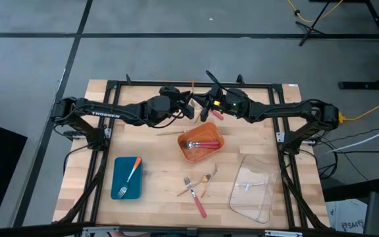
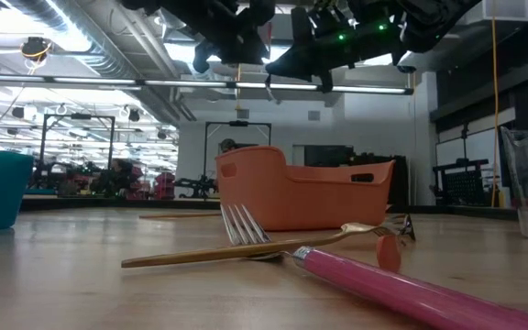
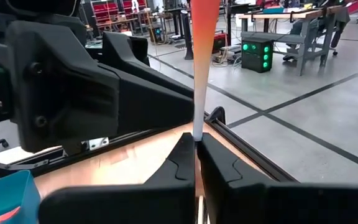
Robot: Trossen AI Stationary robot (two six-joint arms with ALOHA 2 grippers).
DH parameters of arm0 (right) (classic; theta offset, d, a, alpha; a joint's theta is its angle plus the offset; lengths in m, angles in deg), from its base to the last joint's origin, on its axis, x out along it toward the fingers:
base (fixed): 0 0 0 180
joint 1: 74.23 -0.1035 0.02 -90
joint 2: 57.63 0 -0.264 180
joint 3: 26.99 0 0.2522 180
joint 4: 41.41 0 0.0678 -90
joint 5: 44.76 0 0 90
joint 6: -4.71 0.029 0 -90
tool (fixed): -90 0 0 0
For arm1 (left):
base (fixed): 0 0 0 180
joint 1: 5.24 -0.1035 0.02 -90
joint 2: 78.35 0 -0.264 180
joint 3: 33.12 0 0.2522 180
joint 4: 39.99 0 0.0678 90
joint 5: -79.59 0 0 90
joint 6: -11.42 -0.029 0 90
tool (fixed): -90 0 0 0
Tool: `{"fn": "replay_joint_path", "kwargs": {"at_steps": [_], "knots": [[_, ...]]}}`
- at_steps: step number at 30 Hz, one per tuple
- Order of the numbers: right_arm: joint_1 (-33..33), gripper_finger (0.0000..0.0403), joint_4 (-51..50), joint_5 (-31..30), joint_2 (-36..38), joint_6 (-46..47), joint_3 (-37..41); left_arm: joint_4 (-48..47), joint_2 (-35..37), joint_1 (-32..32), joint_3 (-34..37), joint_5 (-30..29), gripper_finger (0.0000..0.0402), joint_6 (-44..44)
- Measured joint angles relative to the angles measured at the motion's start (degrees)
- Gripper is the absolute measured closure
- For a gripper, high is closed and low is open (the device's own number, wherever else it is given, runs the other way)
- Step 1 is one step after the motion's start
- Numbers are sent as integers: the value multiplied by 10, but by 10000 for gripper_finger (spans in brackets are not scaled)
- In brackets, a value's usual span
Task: Sort silverware by color (type)
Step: Put the orange fork into the blue bin
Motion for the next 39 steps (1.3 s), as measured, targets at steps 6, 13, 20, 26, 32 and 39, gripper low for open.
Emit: {"fn": "replay_joint_path", "kwargs": {"at_steps": [6,13,20,26,32,39], "knots": [[-1,402,0,5,0,-1,0,-1,0,3,0,1,337,-1],[-1,402,0,11,0,-16,0,-1,0,2,0,1,337,-2],[-1,402,0,29,0,-16,0,-1,0,0,0,2,337,-2],[-1,402,0,29,0,-16,0,0,0,0,0,2,344,-2],[-1,402,0,29,0,-16,0,0,0,1,0,3,379,-2],[0,402,-1,28,0,-17,0,0,0,1,0,10,396,-2]]}}
